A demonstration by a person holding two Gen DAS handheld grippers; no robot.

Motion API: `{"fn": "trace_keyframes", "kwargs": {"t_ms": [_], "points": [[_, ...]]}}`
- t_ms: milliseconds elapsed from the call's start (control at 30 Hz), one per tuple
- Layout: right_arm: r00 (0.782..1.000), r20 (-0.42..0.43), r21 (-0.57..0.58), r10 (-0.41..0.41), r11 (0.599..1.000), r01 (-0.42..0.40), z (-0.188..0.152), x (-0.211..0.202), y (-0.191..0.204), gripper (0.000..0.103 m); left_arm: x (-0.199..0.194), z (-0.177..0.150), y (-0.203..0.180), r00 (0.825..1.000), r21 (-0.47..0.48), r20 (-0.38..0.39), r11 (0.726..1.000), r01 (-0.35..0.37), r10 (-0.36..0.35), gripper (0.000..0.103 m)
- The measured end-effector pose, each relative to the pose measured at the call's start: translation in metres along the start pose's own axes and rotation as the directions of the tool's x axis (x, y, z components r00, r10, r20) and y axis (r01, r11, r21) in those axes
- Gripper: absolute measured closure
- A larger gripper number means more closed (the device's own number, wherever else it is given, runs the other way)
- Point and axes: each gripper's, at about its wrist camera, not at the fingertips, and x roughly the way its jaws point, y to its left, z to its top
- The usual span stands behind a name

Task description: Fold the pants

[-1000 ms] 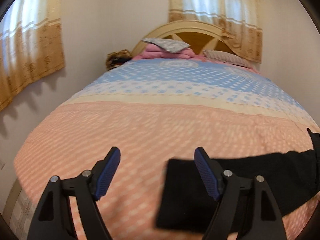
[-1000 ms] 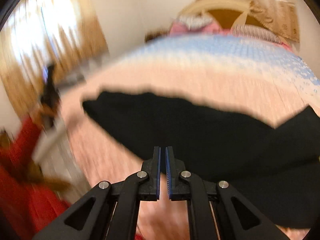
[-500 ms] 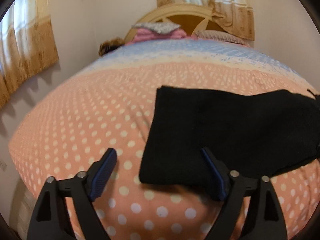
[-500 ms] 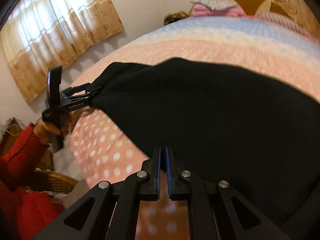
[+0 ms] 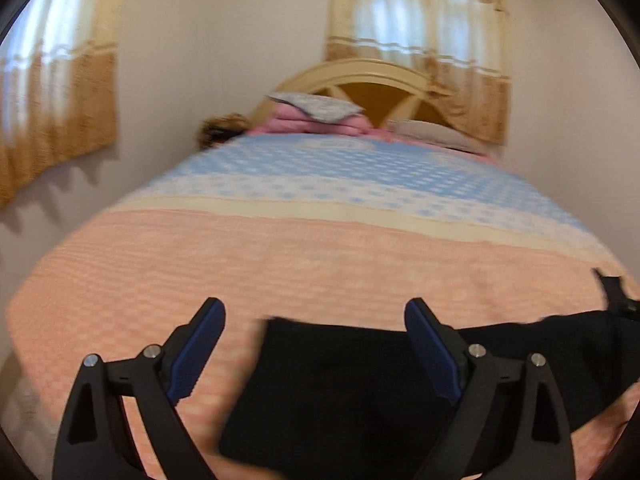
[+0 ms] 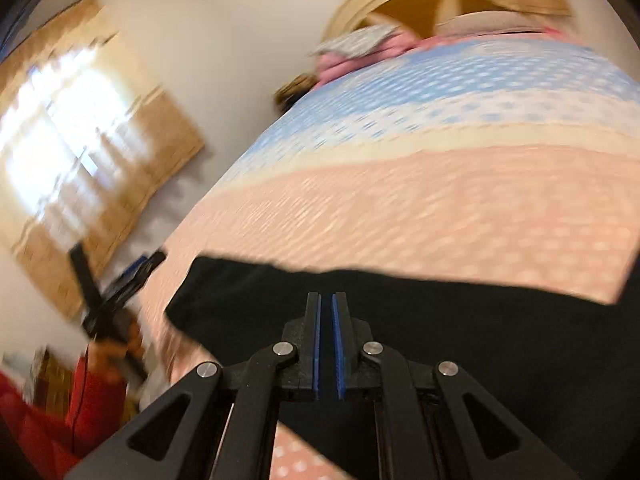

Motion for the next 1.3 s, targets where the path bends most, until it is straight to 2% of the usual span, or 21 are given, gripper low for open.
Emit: {"fn": "trace_keyframes", "kwargs": {"t_ms": [67,133,233,267,333,367,400,433,500,567,667,733,767,800,833,900,933,1000,1067,1167,1300], "points": [[0.994,0.039,0.043,-0.103,0.994,0.101,0.006,-0.016,-0.023,0.097,0.005,-0.005,-0.027,0.993,0.003,-0.033,0.994,0.113,-0.113,0.009],[0.979,0.076,0.120,-0.192,0.976,0.182,0.016,-0.039,-0.055,0.097,0.010,-0.015,-0.058,0.982,0.026,-0.058,0.983,0.181,-0.179,0.009],[0.927,0.131,0.292,-0.352,0.907,0.304,0.040,-0.076,-0.122,0.095,0.021,-0.030,-0.086,0.973,0.035,-0.120,0.979,0.203,-0.197,0.009],[0.908,0.132,0.341,-0.397,0.879,0.334,0.048,-0.085,-0.143,0.090,0.026,-0.037,-0.093,0.965,0.028,-0.154,0.975,0.220,-0.213,0.009],[0.886,0.123,0.407,-0.447,0.837,0.365,0.060,-0.096,-0.175,0.057,0.030,-0.055,-0.103,0.958,0.048,-0.195,0.973,0.224,-0.211,0.009],[0.873,0.111,0.436,-0.475,0.812,0.387,0.066,-0.096,-0.192,0.031,0.032,-0.064,-0.107,0.961,0.077,-0.212,0.977,0.200,-0.180,0.009],[0.858,0.103,0.450,-0.503,0.793,0.411,0.070,-0.095,-0.202,0.027,0.034,-0.070,-0.111,0.963,0.099,-0.224,0.979,0.178,-0.152,0.009],[0.839,0.083,0.455,-0.537,0.770,0.448,0.075,-0.092,-0.214,0.027,0.032,-0.074,-0.113,0.967,0.113,-0.216,0.980,0.165,-0.137,0.009],[0.823,0.037,0.428,-0.566,0.754,0.499,0.084,-0.082,-0.229,0.027,0.029,-0.074,-0.115,0.971,0.124,-0.205,0.981,0.152,-0.125,0.006],[0.798,-0.041,0.383,-0.601,0.728,0.569,0.090,-0.063,-0.242,0.027,0.030,-0.074,-0.120,0.971,0.146,-0.215,0.979,0.143,-0.109,0.004],[0.750,-0.127,0.369,-0.649,0.671,0.643,0.088,-0.035,-0.262,0.028,0.026,-0.076,-0.122,0.974,0.170,-0.208,0.978,0.125,-0.089,0.003],[0.706,-0.158,0.330,-0.691,0.637,0.697,0.090,-0.024,-0.265,0.034,0.026,-0.078,-0.122,0.975,0.172,-0.205,0.977,0.122,-0.086,0.003],[0.682,-0.171,0.321,-0.711,0.614,0.721,0.090,-0.023,-0.263,0.053,0.025,-0.078,-0.122,0.975,0.173,-0.205,0.977,0.123,-0.086,0.003],[0.662,-0.181,0.320,-0.728,0.593,0.739,0.091,-0.024,-0.263,0.085,0.026,-0.078,-0.123,0.975,0.173,-0.206,0.977,0.122,-0.085,0.003],[0.662,-0.185,0.333,-0.726,0.587,0.738,0.090,-0.028,-0.266,0.092,0.028,-0.078,-0.122,0.975,0.176,-0.208,0.977,0.120,-0.083,0.002],[0.715,-0.167,0.398,-0.679,0.617,0.679,0.086,-0.047,-0.271,0.097,0.029,-0.076,-0.122,0.975,0.181,-0.209,0.976,0.118,-0.079,0.002],[0.734,-0.146,0.429,-0.663,0.626,0.651,0.083,-0.060,-0.270,0.097,0.030,-0.076,-0.122,0.975,0.181,-0.210,0.977,0.117,-0.078,0.002],[0.779,-0.038,0.473,-0.626,0.675,0.566,0.073,-0.097,-0.254,0.097,0.030,-0.076,-0.123,0.975,0.181,-0.210,0.977,0.116,-0.077,0.002],[0.801,0.072,0.485,-0.594,0.723,0.493,0.059,-0.135,-0.235,0.097,0.031,-0.076,-0.124,0.974,0.184,-0.213,0.977,0.112,-0.072,0.002],[0.792,0.212,0.540,-0.572,0.744,0.394,0.022,-0.202,-0.210,0.097,0.033,-0.077,-0.125,0.974,0.189,-0.216,0.976,0.104,-0.063,0.002],[0.750,0.295,0.614,-0.592,0.719,0.326,-0.039,-0.261,-0.200,0.097,0.034,-0.076,-0.125,0.974,0.189,-0.219,0.977,0.101,-0.059,0.001]]}}
